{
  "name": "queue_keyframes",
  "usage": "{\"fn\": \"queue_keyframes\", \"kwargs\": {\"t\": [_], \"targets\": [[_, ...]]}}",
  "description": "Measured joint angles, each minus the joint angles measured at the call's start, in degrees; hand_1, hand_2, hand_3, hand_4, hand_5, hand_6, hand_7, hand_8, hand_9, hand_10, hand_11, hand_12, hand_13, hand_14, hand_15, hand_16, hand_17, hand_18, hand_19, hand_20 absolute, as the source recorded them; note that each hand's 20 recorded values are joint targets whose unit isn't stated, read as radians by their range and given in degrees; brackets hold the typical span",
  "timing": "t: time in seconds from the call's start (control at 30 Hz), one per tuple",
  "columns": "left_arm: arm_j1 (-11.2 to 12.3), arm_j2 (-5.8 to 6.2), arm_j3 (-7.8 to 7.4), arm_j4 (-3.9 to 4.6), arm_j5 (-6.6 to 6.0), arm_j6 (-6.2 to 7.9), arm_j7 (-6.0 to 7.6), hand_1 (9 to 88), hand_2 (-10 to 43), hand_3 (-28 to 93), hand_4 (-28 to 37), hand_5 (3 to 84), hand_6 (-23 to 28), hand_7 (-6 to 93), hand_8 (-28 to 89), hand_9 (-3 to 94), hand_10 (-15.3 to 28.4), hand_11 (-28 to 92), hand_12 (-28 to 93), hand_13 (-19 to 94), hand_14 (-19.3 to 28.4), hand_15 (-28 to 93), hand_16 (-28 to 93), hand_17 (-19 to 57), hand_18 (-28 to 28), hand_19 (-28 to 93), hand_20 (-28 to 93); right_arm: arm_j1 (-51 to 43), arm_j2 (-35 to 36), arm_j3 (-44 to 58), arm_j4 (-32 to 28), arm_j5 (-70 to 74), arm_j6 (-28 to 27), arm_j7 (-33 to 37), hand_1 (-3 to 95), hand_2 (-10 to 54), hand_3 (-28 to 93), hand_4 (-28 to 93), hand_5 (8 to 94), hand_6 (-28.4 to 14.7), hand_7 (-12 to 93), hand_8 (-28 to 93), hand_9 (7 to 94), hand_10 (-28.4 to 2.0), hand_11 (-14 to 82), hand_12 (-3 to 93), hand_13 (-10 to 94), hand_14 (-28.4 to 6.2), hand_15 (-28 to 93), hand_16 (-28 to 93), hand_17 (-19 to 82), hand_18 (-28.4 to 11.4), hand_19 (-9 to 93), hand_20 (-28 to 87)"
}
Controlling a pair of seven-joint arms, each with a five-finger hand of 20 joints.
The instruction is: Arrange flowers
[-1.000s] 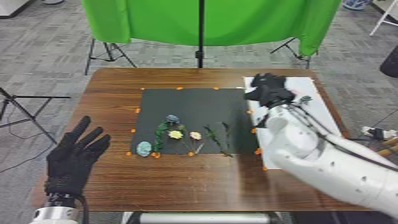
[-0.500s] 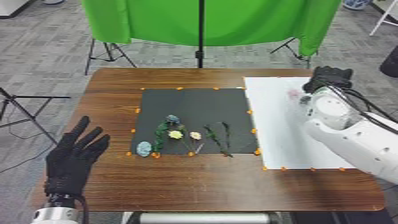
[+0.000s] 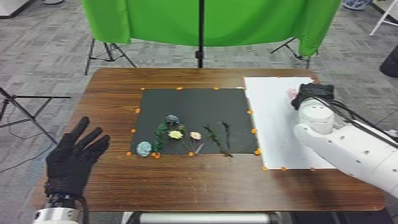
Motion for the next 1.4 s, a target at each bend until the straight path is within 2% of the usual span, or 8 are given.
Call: {"fn": "queue_keyframes", "kwargs": {"t": [0.13,0.33,0.47,0.6,0.77,0.93,1.2,1.4], "targets": [[-0.16,0.00,-0.01,0.01,0.00,-0.02,-0.12,17.8,7.0,76,-28.3,30.8,5.0,11.5,-11,29.2,17.9,18,10,21,26.9,41,-8,-8.9,28.4,56,7,-1.02,-1.45,4.05,0.04,1.65,-0.94,2.22,58.3,-9.5,66,-28,83.2,4.1,19,-1,91.6,-5.0,8.1,30.7,78,0.2,50,31,29,-19.4,79,44],[-0.25,0.00,-0.03,0.01,0.02,-0.04,-0.34,17.8,6.9,76,-28.3,30.7,5.0,11.6,-11,29.2,17.8,18,10,21,27.0,41,-8,-8.9,28.4,56,7,-3.03,-1.32,5.80,-1.19,2.55,1.91,3.80,60.0,-9.5,66,-28,86.2,3.8,19,0,93.6,-3.6,11.1,31.5,82,0.9,50,32,32,-18.0,81,43],[-0.19,-0.01,-0.18,0.01,0.13,-0.05,-0.62,17.9,6.9,76,-28.3,30.8,5.0,11.6,-11,29.2,17.9,18,10,21,27.0,41,-8,-8.8,28.4,56,7,-5.99,0.12,5.63,-3.29,1.64,11.49,2.87,58.8,-9.5,69,-28,86.6,3.6,18,1,93.7,-3.6,12.0,31.3,82,0.7,51,33,32,-18.2,82,43],[-0.35,-0.83,-0.96,0.01,0.82,-0.44,-2.32,17.9,6.9,76,-28.3,30.7,5.0,11.6,-11,29.2,17.9,18,10,21,27.0,41,-8,-8.8,28.4,56,7,-9.15,1.99,4.76,-7.94,0.55,22.42,2.29,58.0,-9.5,70,-28,86.7,3.3,18,1,93.7,-3.7,12.4,31.3,82,0.0,52,32,32,-18.5,82,43],[-0.97,-2.06,-1.42,0.07,1.71,-1.16,-3.75,18.1,6.9,76,-28.3,30.8,5.0,11.6,-11,29.2,17.9,18,10,21,27.0,41,-8,-8.8,28.4,56,7,-13.14,3.80,5.74,-18.33,-2.26,28.78,-1.61,57.7,-9.5,71,-28,86.3,2.8,18,2,93.7,-4.9,12.4,32.4,80,-0.6,54,32,31,-18.1,82,43],[-0.98,-2.19,-1.47,0.07,1.92,-1.38,-4.04,18.2,6.9,77,-28.3,30.8,5.0,11.7,-11,29.1,17.9,18,10,21,27.0,41,-8,-8.8,28.4,57,7,-12.05,1.96,2.69,-23.86,-2.40,28.48,-8.50,57.6,-9.5,71,-28,86.0,2.7,18,2,93.7,-5.4,12.4,32.9,79,-0.9,56,32,31,-18.3,82,42],[-0.99,-2.31,-1.34,0.06,2.12,-1.53,-4.27,18.7,7.0,76,-28.3,30.7,5.0,11.7,-11,29.1,18.0,18,10,21,26.9,41,-8,-8.9,28.4,57,7,-9.78,-7.24,-0.70,-23.64,-2.57,21.92,-10.59,55.7,-9.5,72,-28,84.5,3.4,19,1,93.6,-6.3,15.4,36.1,75,-3.2,64,29,27,-19.9,83,44],[-1.01,-2.26,-1.33,0.06,2.05,-1.46,-4.27,19.0,7.0,77,-28.3,30.8,5.1,11.6,-11,29.2,18.0,18,10,21,26.9,41,-8,-8.9,28.4,57,7,-9.95,-9.61,-1.80,-23.54,-3.24,20.02,-11.32,52.8,-9.5,70,-28,80.7,3.4,18,-1,89.2,-6.6,20.3,35.2,71,-5.0,70,25,24,-20.4,82,46]]}}
